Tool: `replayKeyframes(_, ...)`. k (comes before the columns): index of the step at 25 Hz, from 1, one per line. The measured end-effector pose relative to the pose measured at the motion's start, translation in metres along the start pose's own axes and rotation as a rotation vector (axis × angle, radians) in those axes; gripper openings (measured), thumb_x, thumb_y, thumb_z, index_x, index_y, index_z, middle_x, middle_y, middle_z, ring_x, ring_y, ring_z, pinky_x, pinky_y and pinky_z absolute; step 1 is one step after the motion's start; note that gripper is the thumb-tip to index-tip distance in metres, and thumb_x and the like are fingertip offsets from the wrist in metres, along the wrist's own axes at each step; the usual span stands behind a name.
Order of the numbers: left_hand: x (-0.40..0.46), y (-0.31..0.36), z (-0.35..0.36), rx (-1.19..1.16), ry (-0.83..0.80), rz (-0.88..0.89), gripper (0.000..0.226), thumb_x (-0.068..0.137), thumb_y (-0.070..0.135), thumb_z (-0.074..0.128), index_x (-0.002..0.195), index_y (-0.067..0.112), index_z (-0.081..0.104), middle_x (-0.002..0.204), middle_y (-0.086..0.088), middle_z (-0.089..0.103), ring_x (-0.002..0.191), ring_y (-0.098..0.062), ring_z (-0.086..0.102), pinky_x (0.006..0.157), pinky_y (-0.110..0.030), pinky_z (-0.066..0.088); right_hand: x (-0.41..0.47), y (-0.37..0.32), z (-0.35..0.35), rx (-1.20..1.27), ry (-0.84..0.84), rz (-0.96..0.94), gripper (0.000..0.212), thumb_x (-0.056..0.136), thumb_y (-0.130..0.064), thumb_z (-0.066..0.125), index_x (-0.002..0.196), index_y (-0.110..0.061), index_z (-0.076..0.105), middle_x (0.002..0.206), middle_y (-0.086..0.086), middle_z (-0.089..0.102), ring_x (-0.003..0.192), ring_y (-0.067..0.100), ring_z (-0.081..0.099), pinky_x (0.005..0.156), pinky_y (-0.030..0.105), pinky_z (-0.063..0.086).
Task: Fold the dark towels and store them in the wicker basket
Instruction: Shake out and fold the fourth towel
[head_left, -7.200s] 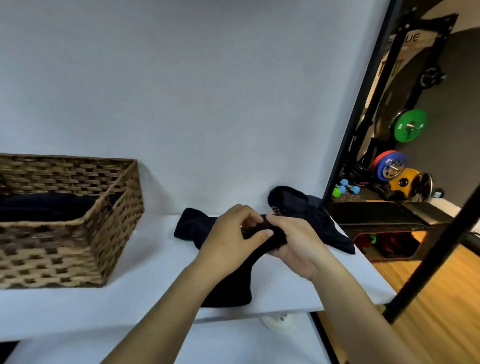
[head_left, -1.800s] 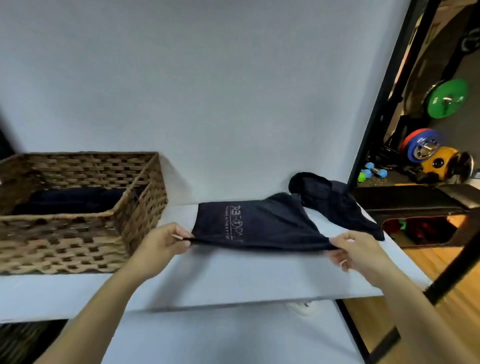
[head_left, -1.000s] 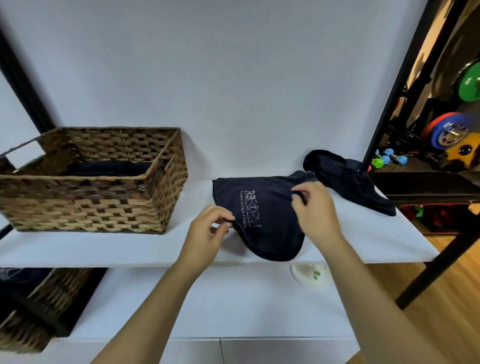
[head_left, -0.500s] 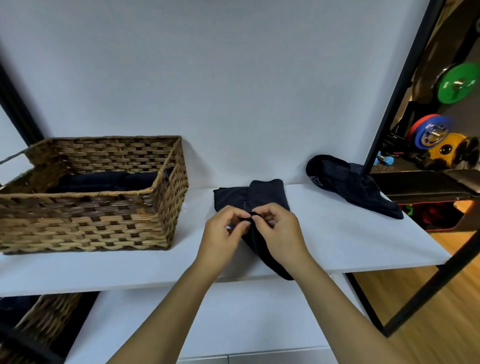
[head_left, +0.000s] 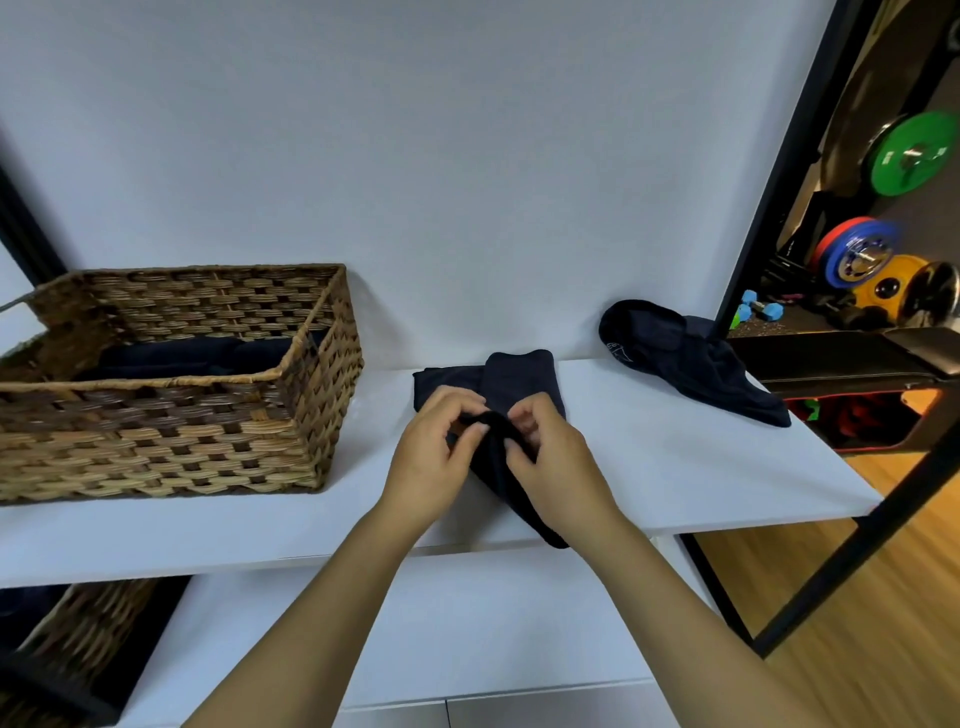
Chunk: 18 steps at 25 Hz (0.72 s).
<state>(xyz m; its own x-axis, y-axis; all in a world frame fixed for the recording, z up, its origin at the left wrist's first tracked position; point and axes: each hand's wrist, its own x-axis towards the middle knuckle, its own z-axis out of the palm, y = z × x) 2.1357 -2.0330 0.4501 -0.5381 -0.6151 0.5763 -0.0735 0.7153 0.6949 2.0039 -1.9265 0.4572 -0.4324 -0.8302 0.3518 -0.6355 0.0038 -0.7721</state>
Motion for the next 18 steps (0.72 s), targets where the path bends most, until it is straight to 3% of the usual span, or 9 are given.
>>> replayKeyframes(3,0.009,0.007,-0.003,-0.054,0.033,-0.081,0.020,0.096,0.005,0.060,0.110,0.018,0.066,0.109,0.019,0.067,0.090,-0.004,0.063,0.076,-0.029,0.054,-0.015,0.022,-0.012,-0.346,0.002,-0.054,0.026,0.092,-0.009,0.057,0.105,-0.025,0.041,0.102,-0.008,0.051,0.080,0.021,0.054,0.064,0.037,0.045)
replayKeyframes(7,0.016,0.009,-0.005,-0.126,0.007,-0.146,0.017,0.098,0.008,0.056,0.104,0.022,0.063,0.111,0.015,0.072,0.097,-0.007,0.067,0.080,-0.034,0.055,-0.026,0.044,-0.034,-0.540,0.044,-0.244,0.047,0.072,0.013,0.059,0.094,-0.024,0.038,0.109,-0.001,0.041,0.060,0.023,0.041,0.047,0.025,0.021)
replayKeyframes(9,0.017,0.011,-0.003,-0.153,-0.013,-0.153,0.018,0.098,0.013,0.055,0.100,0.030,0.062,0.111,0.011,0.073,0.104,-0.013,0.069,0.083,-0.041,0.056,-0.026,0.052,-0.045,-0.639,0.006,-0.297,0.052,0.065,0.016,0.058,0.096,-0.023,0.045,0.118,0.002,0.039,0.069,0.025,0.046,0.047,0.026,0.032)
replayKeyframes(11,0.016,0.015,0.001,-0.134,-0.028,-0.166,0.019,0.097,0.017,0.055,0.098,0.035,0.061,0.108,0.011,0.074,0.102,-0.015,0.069,0.082,-0.042,0.056,-0.023,0.059,-0.055,-0.744,-0.012,-0.331,0.054,0.060,0.015,0.062,0.099,-0.023,0.058,0.119,0.004,0.044,0.078,0.028,0.048,0.057,0.034,0.044)
replayKeyframes(13,0.015,0.017,0.004,-0.085,-0.037,-0.177,0.013,0.096,0.021,0.056,0.098,0.034,0.061,0.103,0.010,0.073,0.091,-0.018,0.068,0.078,-0.046,0.056,-0.020,0.067,-0.062,-0.866,-0.017,-0.399,0.039,0.063,0.007,0.067,0.091,-0.021,0.069,0.106,0.004,0.053,0.078,0.028,0.047,0.063,0.037,0.042)
replayKeyframes(15,0.014,0.020,0.007,-0.027,-0.035,-0.175,0.010,0.097,0.022,0.057,0.098,0.031,0.061,0.091,0.011,0.071,0.080,-0.023,0.064,0.075,-0.052,0.055,-0.020,0.071,-0.072,-0.898,-0.018,-0.413,0.021,0.074,-0.011,0.061,0.087,-0.021,0.074,0.093,0.000,0.058,0.076,0.026,0.049,0.065,0.037,0.041)
replayKeyframes(18,0.013,0.026,0.006,0.027,0.000,-0.174,0.014,0.099,0.014,0.059,0.096,0.028,0.059,0.076,0.015,0.064,0.071,-0.023,0.060,0.073,-0.050,0.054,-0.022,0.071,-0.086,-0.842,-0.062,-0.398,0.029,0.082,-0.030,0.050,0.091,-0.023,0.076,0.086,-0.004,0.060,0.073,0.023,0.053,0.068,0.038,0.042)
